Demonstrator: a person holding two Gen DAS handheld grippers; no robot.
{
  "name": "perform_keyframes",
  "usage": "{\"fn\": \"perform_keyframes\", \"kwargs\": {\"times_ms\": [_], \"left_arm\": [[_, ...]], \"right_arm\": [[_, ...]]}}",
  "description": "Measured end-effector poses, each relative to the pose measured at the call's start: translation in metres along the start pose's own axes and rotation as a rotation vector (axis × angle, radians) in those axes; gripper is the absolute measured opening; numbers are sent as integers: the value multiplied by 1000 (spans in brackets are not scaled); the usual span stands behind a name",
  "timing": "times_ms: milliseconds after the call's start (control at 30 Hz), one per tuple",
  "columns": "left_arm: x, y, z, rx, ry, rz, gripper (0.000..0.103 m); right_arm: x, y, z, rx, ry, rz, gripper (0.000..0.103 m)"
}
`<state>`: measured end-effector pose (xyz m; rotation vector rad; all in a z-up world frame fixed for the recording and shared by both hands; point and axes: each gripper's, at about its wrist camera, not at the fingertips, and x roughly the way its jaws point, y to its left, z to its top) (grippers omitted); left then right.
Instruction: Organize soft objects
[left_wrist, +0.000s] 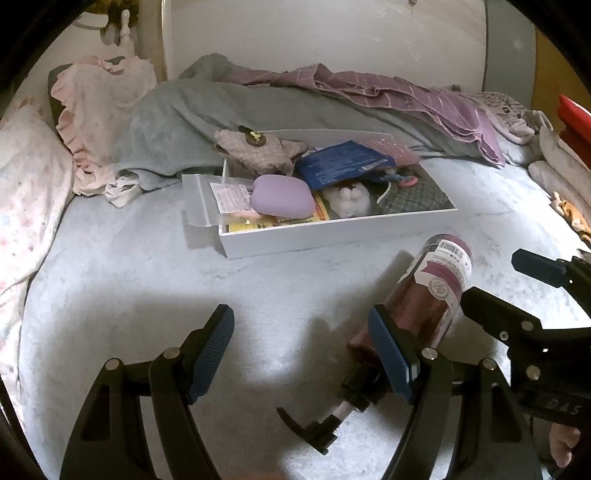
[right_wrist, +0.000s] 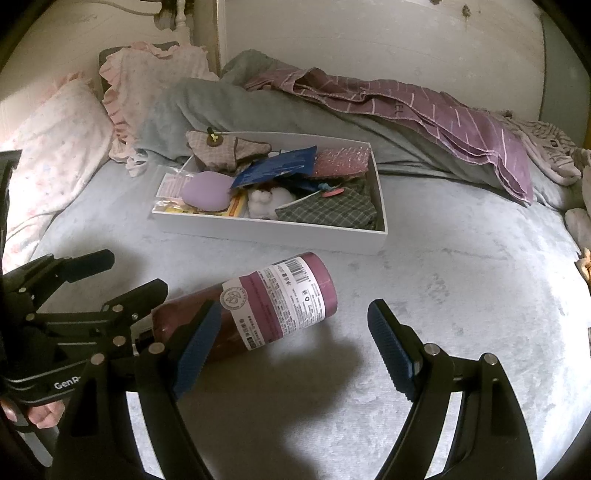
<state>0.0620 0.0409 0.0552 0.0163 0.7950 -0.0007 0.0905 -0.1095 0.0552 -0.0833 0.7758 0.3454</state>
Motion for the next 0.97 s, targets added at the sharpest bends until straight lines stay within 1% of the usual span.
{"fn": "perform_keyframes", "kwargs": {"times_ms": [333, 600, 733, 833, 867, 933, 967], "left_arm": [[0, 2, 1, -27, -7, -18, 75], [-2, -1, 0, 3, -16, 8, 75], [2, -3, 0, 13, 8, 16, 75], [-2, -2, 0, -4, -19, 16, 75], [-5, -2, 0, -3, -19, 2, 75], [-15, -2, 1, -6, -23, -26, 75], [-21, -2, -1, -11, -31, -30, 75]], "right_arm": [[0, 2, 0, -13, 2, 8, 82], [-1, 1, 0, -16, -6, 14, 82], [-1, -1, -2, -8, 7, 21, 82], [-6, -1, -4, -19, 14, 11, 82], [-11, -3, -6, -30, 8, 6, 82], [-23, -7, -12, -52, -4, -24, 82], [-29, -12, -18, -70, -5, -56, 82]]}}
